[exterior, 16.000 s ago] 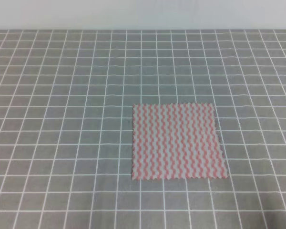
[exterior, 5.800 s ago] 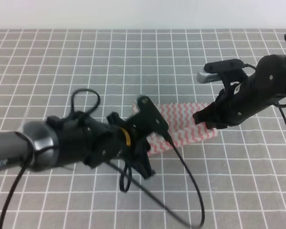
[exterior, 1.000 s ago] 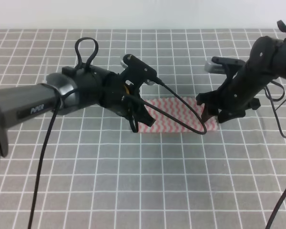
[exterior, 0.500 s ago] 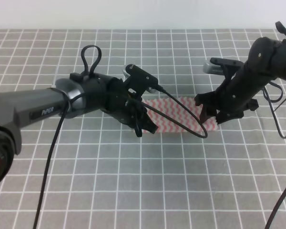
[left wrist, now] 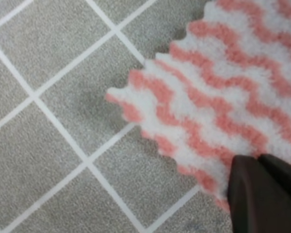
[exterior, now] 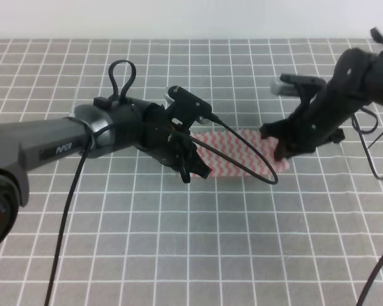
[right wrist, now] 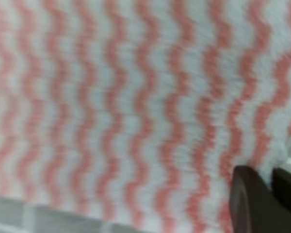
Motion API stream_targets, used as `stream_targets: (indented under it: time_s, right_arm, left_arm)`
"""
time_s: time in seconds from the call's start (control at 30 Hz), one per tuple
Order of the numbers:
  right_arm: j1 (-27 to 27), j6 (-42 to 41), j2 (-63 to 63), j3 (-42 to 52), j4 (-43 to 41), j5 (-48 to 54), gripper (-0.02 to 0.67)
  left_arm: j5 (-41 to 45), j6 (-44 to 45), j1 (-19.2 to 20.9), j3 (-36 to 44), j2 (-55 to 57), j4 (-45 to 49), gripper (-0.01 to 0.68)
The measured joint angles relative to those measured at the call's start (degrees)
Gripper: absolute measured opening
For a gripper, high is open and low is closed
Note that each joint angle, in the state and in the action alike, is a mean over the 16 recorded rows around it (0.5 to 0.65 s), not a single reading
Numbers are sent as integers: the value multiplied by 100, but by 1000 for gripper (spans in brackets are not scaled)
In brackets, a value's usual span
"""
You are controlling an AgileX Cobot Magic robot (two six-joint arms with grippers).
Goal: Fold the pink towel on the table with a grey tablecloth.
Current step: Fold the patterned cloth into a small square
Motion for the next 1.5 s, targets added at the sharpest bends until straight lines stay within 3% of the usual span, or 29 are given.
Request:
stream_targets:
  time_s: [0.4, 1.0, 1.5]
  right_arm:
    - [181, -603, -216, -91, 655, 28, -12]
    - [709, -922, -247, -145, 1146, -178, -15]
    - [1180, -937, 31, -154, 1515, -637, -13]
  left_arm:
    - [237, -5, 4, 12, -335, 7, 0]
    - [646, -24, 16, 31, -2227, 90, -1]
    - [1240, -28, 18, 31, -2489, 39, 0]
